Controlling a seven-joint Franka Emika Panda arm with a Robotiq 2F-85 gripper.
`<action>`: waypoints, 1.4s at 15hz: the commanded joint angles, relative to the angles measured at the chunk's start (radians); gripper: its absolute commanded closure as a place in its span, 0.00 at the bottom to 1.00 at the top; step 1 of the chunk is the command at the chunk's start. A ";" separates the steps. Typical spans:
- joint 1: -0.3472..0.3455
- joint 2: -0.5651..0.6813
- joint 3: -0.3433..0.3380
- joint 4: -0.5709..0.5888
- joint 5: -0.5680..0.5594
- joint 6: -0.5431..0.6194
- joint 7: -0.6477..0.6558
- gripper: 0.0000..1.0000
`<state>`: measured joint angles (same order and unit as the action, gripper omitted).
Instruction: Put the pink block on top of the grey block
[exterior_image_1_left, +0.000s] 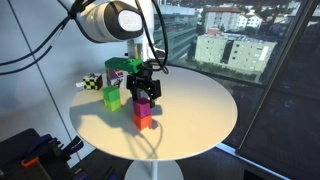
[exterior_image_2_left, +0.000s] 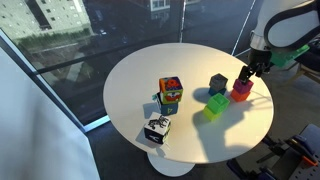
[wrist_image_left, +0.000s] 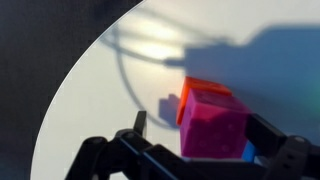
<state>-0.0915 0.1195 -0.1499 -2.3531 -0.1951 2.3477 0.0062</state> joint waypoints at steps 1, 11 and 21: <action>-0.003 -0.024 0.007 0.003 -0.013 -0.004 0.029 0.00; 0.005 -0.011 0.020 0.031 -0.017 -0.006 0.074 0.00; 0.014 0.032 0.019 0.049 -0.029 -0.003 0.127 0.00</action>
<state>-0.0777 0.1260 -0.1303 -2.3281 -0.1951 2.3477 0.0923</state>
